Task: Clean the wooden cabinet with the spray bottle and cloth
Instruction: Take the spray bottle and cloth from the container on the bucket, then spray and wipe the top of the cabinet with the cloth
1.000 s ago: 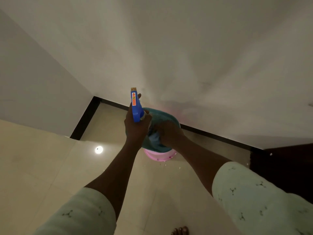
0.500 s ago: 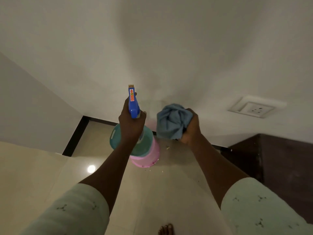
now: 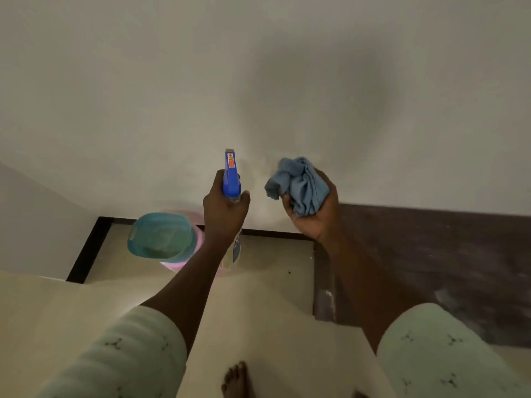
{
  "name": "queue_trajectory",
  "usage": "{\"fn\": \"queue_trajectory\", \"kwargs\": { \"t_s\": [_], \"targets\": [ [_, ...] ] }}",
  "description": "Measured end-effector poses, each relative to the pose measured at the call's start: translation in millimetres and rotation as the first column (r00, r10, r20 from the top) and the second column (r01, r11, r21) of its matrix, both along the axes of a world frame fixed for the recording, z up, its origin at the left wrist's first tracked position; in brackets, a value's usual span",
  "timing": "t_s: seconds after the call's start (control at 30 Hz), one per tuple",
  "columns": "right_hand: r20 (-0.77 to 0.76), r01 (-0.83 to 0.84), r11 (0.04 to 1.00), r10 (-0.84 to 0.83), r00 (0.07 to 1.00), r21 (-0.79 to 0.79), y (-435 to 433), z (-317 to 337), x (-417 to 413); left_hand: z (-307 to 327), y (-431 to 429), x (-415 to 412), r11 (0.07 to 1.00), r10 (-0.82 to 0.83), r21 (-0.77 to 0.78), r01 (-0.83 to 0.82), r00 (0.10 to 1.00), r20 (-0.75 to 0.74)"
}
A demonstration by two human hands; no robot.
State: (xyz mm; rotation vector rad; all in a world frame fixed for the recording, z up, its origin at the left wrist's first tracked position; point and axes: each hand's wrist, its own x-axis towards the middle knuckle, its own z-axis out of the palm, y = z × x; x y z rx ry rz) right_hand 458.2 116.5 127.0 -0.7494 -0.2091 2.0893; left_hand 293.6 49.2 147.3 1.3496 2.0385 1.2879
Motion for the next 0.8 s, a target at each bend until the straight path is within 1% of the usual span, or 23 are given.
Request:
{"fn": "queue_trajectory", "kwargs": {
  "t_s": [0.07,0.13,0.17,0.23,0.27,0.33,0.43,0.47,0.53,0.57,0.63,0.7,0.8],
  "targets": [
    [0.04,0.056,0.995,-0.06,0.997,0.082,4,10,50,-1,-7,42,1.0,-0.013,-0.015,0.013,0.999,0.037],
    [-0.012,0.132,0.97,-0.132,0.991,0.203,5,24,99,0,-11,84,0.999,-0.031,-0.032,0.034,0.996,0.088],
    [-0.005,0.145,0.951,-0.149,0.989,0.274,6,29,123,0,-12,104,0.998,-0.043,-0.047,0.048,0.993,0.114],
    [0.103,0.101,0.914,-0.153,0.983,0.393,8,35,183,-2,-15,151,0.991,-0.071,-0.103,0.09,0.983,0.171],
    [0.193,0.079,0.914,-0.168,0.967,0.398,10,34,207,-3,-17,169,0.986,-0.078,-0.132,0.106,0.977,0.2],
    [0.342,0.09,0.921,-0.23,0.911,0.379,15,22,255,-9,-23,205,0.978,-0.079,-0.164,0.126,0.961,0.265],
    [0.499,0.148,0.916,-0.332,0.801,0.372,22,0,312,-23,-32,246,0.971,-0.092,-0.181,0.156,0.942,0.322],
    [0.506,0.163,0.916,-0.344,0.791,0.368,22,-4,326,-29,-34,256,0.964,-0.09,-0.207,0.165,0.94,0.33],
    [0.47,0.172,0.908,-0.351,0.81,0.382,23,-11,346,-42,-35,270,0.943,-0.08,-0.283,0.177,0.943,0.323],
    [0.481,0.167,0.911,-0.347,0.805,0.377,23,-13,354,-48,-34,274,0.931,-0.068,-0.319,0.175,0.945,0.32],
    [0.537,0.168,0.931,-0.328,0.777,0.325,28,-24,368,-55,-32,280,0.912,-0.027,-0.377,0.164,0.938,0.344],
    [0.59,0.172,0.951,-0.296,0.751,0.259,30,-29,375,-58,-30,282,0.894,-0.032,-0.41,0.179,0.939,0.342],
    [0.6,0.169,0.93,-0.342,0.723,0.326,33,-31,379,-61,-29,289,0.854,-0.1,-0.46,0.245,0.943,0.316]
  ]
}}
